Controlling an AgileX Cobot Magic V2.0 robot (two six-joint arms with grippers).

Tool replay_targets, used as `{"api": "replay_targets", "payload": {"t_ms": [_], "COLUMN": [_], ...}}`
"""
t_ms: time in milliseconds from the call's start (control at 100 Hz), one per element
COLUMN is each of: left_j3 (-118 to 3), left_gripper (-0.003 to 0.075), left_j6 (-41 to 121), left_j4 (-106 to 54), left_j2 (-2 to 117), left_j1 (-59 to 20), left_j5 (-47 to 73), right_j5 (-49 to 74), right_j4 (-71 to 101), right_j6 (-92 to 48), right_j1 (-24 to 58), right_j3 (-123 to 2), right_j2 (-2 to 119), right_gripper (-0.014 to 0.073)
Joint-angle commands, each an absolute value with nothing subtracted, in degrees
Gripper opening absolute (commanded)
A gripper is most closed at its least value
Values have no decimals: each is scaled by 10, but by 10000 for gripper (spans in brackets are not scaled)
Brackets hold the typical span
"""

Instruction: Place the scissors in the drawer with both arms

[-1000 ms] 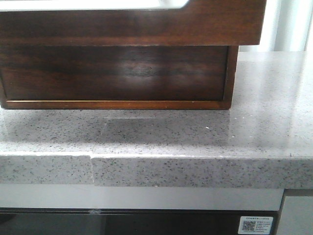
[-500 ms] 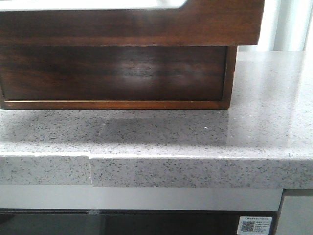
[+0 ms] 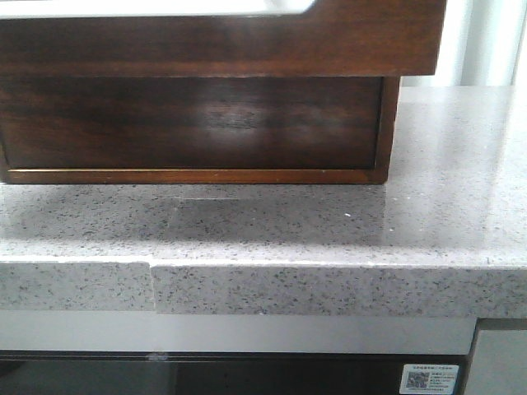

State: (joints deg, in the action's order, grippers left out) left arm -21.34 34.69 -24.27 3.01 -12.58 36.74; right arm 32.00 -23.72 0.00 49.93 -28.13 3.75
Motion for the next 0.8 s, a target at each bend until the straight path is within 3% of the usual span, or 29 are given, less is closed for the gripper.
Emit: {"api": "replay_targets", "payload": {"t_ms": [0,370,510,680,790], "left_j3": [-230,-205,-151,-49,-10], "left_gripper": [-19,-19,-19,-19,-19], "left_j6": [341,341,338,187,75], "left_j4": [-256,-252,-188,-109,-42], "left_j2": [39,38,31,15,0], "left_j1": [-129,-129,-115,-86,-79], "left_j5": [323,317,249,82,60], "right_j5": [279,279,279,279,279], "right_j4": [-254,-254,-254,-254,-254], "right_j6": [0,0,0,0,0], "right_j1": [500,500,500,500,500], "right_j3": [-294,-294,-294,-294,-294], "right_j2": [46,46,46,46,46], "right_gripper": [-40,-40,-40,-40,-40]}}
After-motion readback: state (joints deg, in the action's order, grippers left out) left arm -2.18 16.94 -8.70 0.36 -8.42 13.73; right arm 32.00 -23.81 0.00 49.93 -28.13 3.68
